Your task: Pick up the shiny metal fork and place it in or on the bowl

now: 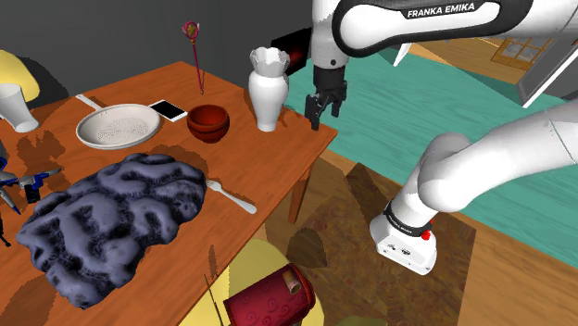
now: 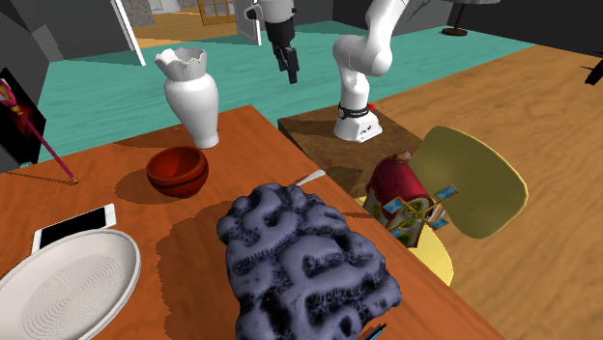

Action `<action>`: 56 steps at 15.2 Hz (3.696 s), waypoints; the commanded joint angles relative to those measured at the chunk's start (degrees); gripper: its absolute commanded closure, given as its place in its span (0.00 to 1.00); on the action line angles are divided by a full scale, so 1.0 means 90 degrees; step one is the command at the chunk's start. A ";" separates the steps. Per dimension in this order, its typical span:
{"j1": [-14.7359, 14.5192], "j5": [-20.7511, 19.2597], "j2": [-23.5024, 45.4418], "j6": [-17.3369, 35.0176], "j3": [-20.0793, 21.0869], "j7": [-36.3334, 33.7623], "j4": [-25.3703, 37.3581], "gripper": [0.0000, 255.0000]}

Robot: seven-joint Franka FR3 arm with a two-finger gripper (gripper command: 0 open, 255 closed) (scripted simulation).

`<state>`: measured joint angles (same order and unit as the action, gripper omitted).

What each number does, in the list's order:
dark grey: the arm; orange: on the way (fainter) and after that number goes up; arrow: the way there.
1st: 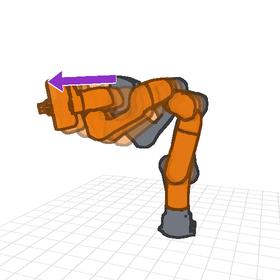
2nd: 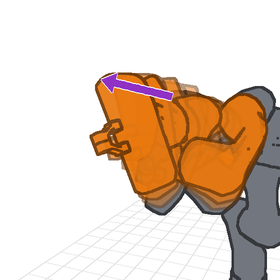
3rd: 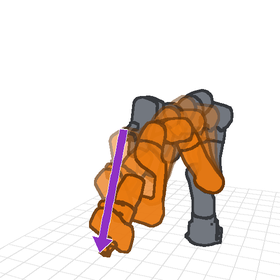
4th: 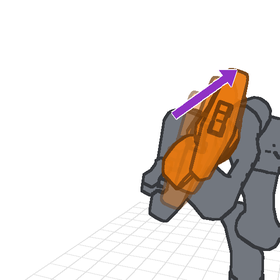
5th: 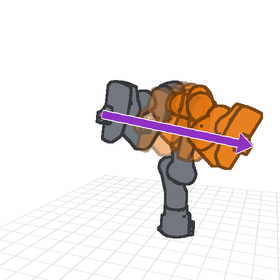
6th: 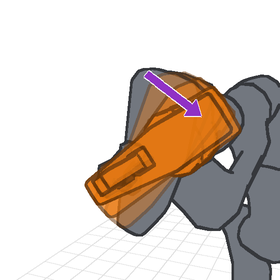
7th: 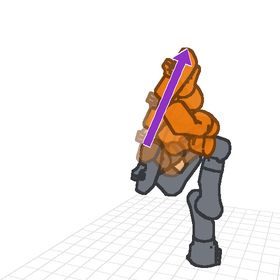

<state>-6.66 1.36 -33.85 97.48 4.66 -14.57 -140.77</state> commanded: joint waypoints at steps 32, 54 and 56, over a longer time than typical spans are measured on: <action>-0.1246 -0.0159 0.5016 0.3285 0.1754 -0.2195 0.2008 0.00; -0.1218 -0.0051 0.4748 0.2893 0.1779 -0.2138 0.2148 1.00; -0.1209 -0.0013 0.4649 0.2734 0.1785 -0.2118 0.2213 1.00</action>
<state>-17.51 1.07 8.43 122.91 20.62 -33.68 -121.39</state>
